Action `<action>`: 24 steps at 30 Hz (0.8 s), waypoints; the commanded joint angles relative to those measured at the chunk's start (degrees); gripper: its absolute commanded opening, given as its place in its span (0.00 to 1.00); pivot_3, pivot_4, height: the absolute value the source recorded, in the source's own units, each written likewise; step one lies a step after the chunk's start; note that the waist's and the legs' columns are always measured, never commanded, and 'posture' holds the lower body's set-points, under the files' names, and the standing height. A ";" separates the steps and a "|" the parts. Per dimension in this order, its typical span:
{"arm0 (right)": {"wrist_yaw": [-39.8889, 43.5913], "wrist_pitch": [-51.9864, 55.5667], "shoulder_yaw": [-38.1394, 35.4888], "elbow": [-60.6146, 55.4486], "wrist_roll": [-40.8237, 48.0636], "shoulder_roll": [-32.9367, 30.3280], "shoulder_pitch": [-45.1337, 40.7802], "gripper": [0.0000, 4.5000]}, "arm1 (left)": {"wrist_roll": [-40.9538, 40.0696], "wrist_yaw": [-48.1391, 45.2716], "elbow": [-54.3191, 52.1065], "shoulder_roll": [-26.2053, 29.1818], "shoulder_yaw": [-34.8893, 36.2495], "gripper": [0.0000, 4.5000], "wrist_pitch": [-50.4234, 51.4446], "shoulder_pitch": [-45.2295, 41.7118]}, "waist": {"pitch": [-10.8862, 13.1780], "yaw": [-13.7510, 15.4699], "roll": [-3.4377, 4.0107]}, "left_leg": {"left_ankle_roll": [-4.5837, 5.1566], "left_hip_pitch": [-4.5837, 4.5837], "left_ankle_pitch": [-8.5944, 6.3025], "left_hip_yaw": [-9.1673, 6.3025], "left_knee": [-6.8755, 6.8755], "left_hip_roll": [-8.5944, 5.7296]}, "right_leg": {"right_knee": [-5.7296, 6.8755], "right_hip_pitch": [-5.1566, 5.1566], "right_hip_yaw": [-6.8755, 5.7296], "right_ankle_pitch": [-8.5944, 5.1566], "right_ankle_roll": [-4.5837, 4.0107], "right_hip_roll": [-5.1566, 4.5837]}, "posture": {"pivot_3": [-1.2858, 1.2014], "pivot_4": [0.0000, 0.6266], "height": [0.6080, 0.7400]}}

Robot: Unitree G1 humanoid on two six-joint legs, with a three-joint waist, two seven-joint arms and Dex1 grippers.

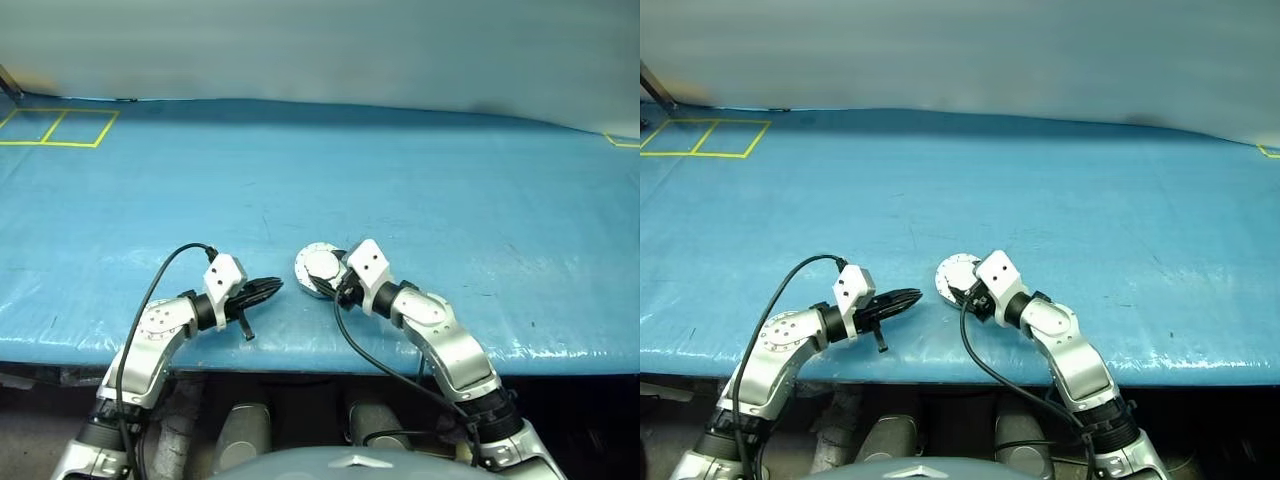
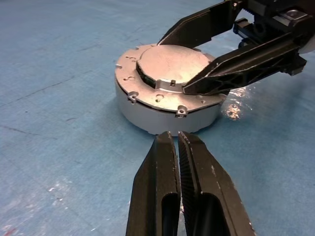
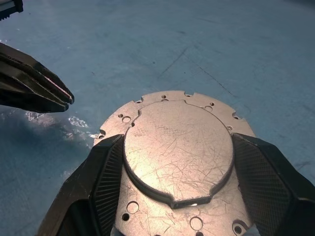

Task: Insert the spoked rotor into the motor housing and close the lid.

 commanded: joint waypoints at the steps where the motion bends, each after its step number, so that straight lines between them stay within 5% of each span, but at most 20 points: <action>1: 0.03 0.75 -0.16 -0.27 0.83 1.08 -1.32 0.68 | -0.70 0.54 -0.50 -0.12 1.44 0.04 -0.76 -0.73 | 0.00 -0.01 0.00 | -0.01 0.00 0.00 0.00 0.00 0.00 | 0.00 0.00 0.00 0.00 0.00 0.00 | 0.52 0.24 1.00; 10: -1.58 -1.14 1.83 3.35 -3.72 -0.39 -0.25 0.68 | 0.32 0.63 -0.73 -0.73 -0.01 0.04 -0.62 -1.18 | -0.01 0.01 -0.01 | -0.02 0.04 0.02 0.03 0.00 0.01 | 0.01 0.02 0.01 0.02 0.00 0.01 | 0.52 0.24 1.00; 24: 1.80 2.03 -1.92 -0.72 1.38 -2.25 -4.77 0.68 | 0.90 0.46 0.26 -1.57 -1.49 0.04 -0.63 -2.82 | -0.01 0.17 0.00 | -0.01 0.05 0.06 0.06 0.03 -0.03 | -0.01 0.07 0.05 0.07 0.05 -0.04 | 0.52 0.24 1.00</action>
